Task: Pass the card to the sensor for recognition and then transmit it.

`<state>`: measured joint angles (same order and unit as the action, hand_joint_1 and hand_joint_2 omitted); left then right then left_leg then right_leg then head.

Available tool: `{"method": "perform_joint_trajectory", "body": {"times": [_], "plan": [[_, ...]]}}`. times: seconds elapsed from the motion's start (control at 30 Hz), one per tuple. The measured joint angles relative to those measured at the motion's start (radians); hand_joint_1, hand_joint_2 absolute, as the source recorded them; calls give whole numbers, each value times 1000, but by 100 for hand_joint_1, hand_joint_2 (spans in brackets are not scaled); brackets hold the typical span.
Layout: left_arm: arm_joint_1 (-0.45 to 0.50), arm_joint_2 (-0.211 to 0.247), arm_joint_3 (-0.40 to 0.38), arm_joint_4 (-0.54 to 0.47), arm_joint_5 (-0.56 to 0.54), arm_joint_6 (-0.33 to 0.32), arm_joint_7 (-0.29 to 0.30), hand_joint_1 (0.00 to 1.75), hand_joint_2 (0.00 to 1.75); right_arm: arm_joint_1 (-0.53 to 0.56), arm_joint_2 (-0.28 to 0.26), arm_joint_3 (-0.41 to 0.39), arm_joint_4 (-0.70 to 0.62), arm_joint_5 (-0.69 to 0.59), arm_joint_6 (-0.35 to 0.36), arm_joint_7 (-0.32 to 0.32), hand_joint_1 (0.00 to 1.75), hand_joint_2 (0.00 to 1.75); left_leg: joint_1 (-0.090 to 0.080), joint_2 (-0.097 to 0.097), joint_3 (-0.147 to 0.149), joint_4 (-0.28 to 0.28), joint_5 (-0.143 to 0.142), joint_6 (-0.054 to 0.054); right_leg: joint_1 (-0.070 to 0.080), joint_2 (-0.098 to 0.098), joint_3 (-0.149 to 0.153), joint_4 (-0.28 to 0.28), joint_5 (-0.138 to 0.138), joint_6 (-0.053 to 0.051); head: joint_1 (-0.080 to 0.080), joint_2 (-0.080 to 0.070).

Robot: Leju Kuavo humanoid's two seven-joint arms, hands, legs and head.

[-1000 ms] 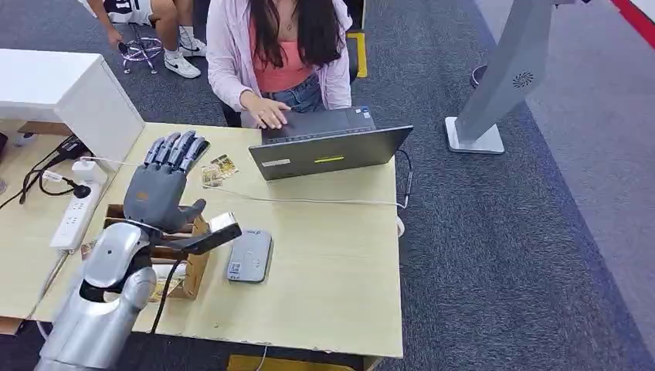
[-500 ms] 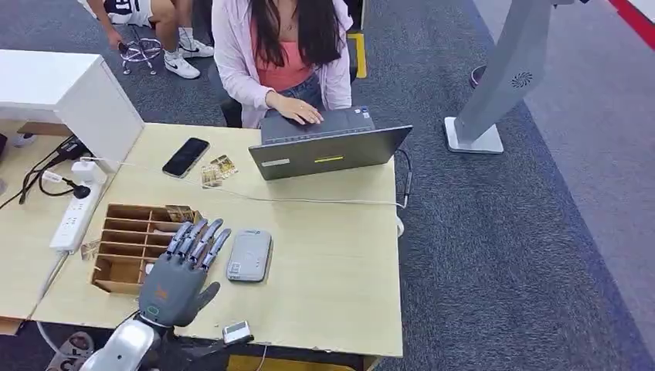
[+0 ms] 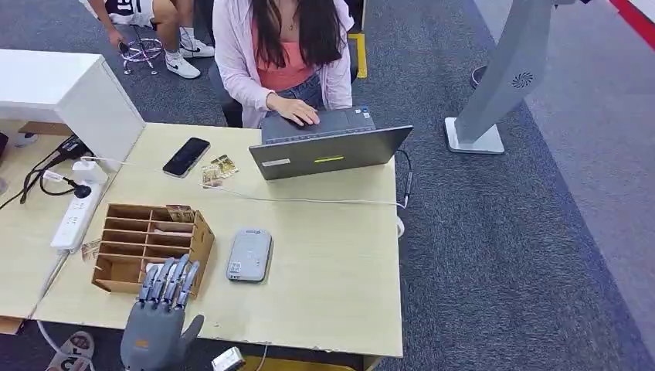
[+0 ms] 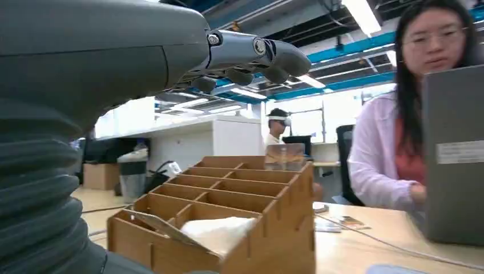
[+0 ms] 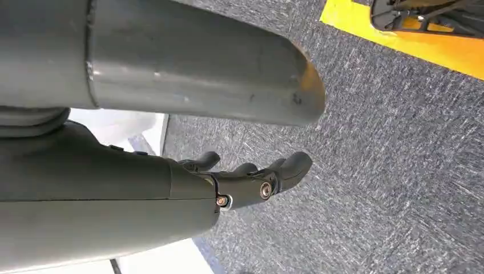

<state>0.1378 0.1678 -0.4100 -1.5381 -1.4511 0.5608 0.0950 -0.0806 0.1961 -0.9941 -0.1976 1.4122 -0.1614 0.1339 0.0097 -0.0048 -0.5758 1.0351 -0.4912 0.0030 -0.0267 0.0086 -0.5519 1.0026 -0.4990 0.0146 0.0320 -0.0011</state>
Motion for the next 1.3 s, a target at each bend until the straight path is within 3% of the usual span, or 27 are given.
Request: {"method": "perform_joint_trajectory", "body": {"times": [0.5,0.83,0.87,0.9,1.3], "plan": [[-42,-52,228,130,21,16,-81,0,175,-1,0,5,0,22,9,0,0,0,0,0,0,0,0,0,0,0,0,0,0,0,0,0],[-57,-75,264,154,16,-7,-104,0,175,-1,0,6,0,21,12,-2,0,0,0,0,0,0,0,0,0,0,0,0,0,0,0,0],[-57,-77,264,155,15,-7,-106,5,175,-1,0,6,0,21,12,-2,0,0,0,0,0,0,0,0,0,0,0,0,0,0,0,0],[-57,-80,264,155,15,-8,-109,175,175,-1,0,6,0,21,12,-2,0,0,0,0,0,0,0,0,0,0,0,0,0,0,0,0],[-57,-85,265,157,44,-39,-136,175,175,-1,0,6,0,21,13,-3,0,0,0,0,0,0,0,0,0,0,0,0,0,0,0,0]]}}
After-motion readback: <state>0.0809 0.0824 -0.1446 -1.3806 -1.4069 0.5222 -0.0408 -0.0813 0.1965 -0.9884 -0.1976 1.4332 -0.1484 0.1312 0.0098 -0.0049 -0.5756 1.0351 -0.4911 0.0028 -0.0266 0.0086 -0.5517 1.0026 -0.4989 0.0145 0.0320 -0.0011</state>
